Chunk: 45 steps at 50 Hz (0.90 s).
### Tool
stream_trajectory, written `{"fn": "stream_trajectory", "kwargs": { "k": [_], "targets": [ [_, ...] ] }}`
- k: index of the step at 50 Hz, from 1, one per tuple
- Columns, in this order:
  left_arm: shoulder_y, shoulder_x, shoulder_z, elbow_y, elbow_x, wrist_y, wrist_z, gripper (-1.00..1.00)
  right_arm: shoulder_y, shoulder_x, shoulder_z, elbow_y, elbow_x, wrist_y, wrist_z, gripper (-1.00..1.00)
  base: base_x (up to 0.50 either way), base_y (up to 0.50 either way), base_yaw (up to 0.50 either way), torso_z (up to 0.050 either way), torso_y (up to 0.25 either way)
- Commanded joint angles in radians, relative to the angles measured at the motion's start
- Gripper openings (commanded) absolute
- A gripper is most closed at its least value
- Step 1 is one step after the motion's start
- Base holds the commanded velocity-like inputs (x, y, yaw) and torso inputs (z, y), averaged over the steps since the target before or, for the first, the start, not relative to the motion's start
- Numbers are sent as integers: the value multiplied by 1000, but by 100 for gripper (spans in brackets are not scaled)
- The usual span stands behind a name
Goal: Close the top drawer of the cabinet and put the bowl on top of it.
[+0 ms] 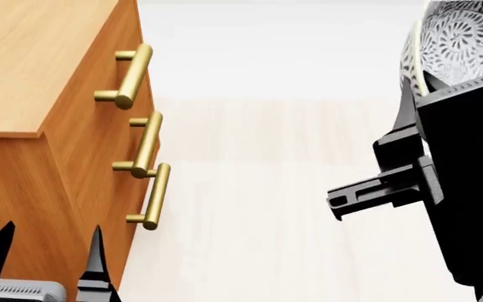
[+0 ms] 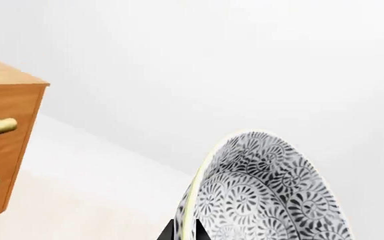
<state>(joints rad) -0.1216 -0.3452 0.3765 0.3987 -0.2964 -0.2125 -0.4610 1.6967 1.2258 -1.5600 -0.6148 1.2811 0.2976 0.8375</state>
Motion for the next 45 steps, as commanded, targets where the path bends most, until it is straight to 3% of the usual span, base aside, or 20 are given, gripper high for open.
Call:
{"fn": "stream_trajectory", "kwargs": {
  "k": [1,19,28,32,45],
  "targets": [
    [-2,-7,-9,21,-25,-13,1,100,194,-137,125,27,119,91,5,-100,0,0,0,18,217],
    [-3,-16,-11,47,-34,-23,-9,100,285,-360,172,235,175,132,-14,-100,0,0,0,18,220],
    [-7,-22,-6,51,-13,-5,-12,100,349,-543,206,430,207,143,-43,-100,0,0,0,3,8],
    [-4,-28,-23,70,-76,-20,8,100,364,-615,216,521,213,139,-55,-100,0,0,0,0,0],
    [-2,-39,-35,80,-104,-27,13,100,373,-754,225,616,208,129,-49,-100,0,0,0,3,235]
  ]
}}
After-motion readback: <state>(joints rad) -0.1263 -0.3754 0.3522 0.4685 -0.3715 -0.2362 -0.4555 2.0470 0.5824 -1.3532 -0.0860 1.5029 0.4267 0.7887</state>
